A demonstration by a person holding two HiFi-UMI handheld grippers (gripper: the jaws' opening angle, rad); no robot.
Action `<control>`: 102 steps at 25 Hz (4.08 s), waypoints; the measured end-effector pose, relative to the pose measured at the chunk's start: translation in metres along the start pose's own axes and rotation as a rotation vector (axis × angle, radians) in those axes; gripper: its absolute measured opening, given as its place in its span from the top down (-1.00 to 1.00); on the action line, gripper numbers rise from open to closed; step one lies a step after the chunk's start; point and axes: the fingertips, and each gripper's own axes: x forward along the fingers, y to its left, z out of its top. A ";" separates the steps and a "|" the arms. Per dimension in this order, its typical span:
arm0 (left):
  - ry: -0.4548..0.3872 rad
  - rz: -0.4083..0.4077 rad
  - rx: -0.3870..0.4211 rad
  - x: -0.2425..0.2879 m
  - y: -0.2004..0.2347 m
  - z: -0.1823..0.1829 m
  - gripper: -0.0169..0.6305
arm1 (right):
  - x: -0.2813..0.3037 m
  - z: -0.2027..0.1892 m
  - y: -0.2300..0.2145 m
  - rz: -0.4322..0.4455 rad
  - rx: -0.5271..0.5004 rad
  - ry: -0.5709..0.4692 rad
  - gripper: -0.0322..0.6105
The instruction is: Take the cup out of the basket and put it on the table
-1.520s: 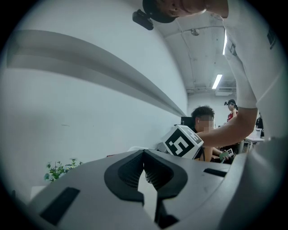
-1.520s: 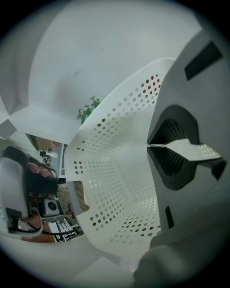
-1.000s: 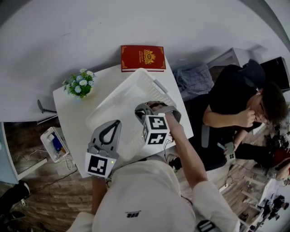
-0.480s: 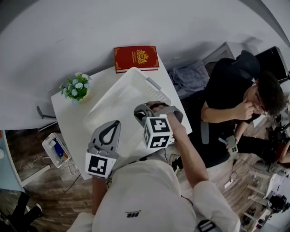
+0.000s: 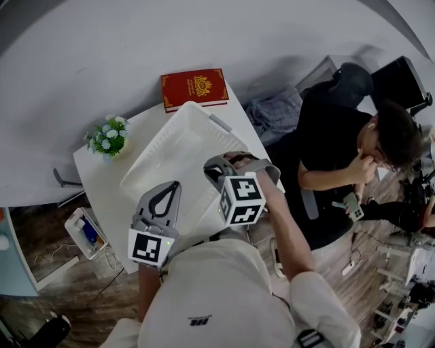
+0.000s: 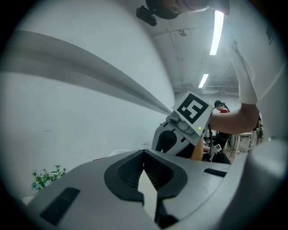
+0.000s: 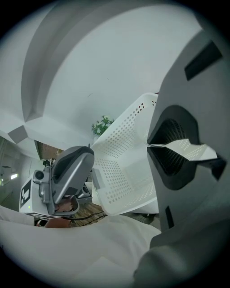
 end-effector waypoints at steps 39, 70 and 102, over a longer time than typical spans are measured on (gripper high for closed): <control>0.011 -0.288 0.056 0.059 -0.085 0.002 0.92 | -0.085 -0.088 0.024 -0.143 0.230 0.092 0.82; 0.017 -0.450 -0.026 0.078 -0.141 -0.004 0.92 | -0.046 -0.138 0.087 -0.096 0.474 0.117 0.82; 0.089 -0.511 -0.068 0.091 -0.173 -0.026 0.92 | 0.037 -0.201 0.140 -0.034 0.565 0.211 0.82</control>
